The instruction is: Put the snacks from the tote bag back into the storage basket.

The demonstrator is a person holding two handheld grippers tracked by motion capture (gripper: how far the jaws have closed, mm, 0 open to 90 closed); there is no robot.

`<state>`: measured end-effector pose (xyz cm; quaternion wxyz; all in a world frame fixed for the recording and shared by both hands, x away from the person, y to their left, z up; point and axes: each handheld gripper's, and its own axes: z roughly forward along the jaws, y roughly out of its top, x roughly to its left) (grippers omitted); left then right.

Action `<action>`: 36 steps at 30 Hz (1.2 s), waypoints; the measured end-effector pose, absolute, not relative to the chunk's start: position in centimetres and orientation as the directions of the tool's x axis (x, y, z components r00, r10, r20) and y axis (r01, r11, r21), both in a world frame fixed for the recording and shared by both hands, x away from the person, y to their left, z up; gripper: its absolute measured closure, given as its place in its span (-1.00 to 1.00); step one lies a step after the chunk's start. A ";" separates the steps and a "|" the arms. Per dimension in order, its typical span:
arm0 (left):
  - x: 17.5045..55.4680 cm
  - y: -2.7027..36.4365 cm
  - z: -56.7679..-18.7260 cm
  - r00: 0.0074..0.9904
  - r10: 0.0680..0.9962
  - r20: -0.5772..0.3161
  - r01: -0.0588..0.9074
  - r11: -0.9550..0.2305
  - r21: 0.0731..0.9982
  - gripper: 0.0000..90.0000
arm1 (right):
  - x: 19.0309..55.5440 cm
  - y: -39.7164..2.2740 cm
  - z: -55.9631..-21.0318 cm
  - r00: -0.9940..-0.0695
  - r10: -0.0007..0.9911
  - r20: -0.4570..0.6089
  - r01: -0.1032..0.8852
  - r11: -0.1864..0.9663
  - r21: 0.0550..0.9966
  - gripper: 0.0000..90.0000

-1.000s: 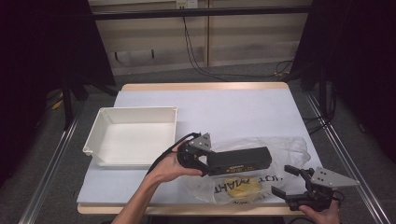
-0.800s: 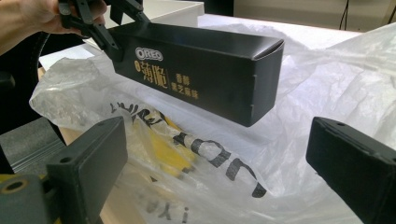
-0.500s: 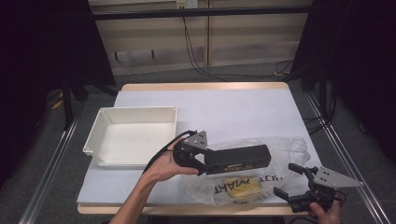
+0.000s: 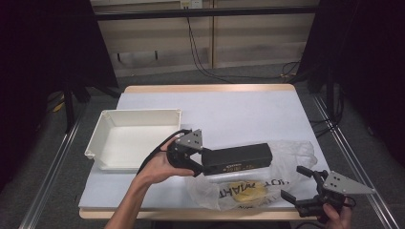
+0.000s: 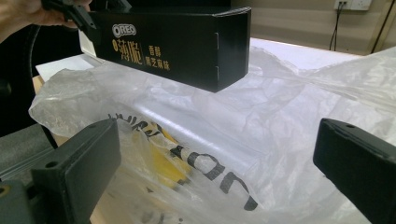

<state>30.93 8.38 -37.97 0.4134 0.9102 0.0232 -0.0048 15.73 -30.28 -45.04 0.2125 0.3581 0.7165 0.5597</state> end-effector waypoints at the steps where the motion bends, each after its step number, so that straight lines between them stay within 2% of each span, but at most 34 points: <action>1: 31.0 8.5 -38.0 0.999 0.036 -0.029 0.046 -0.656 0.754 -0.04 | 15.7 -30.3 -45.1 -0.656 0.750 0.089 0.271 0.124 0.955 -0.99; 19: 31.7 12.6 -35.8 0.996 0.089 -0.004 0.061 -0.648 0.759 -0.04 | 15.9 -30.1 -45.5 -0.640 0.767 0.054 0.241 0.134 0.961 -1.00; 36: 32.7 17.0 -35.0 0.982 0.188 -0.007 0.126 -0.630 0.767 -0.04 | 16.0 -30.0 -45.7 -0.657 0.753 0.040 0.226 0.146 0.963 -1.00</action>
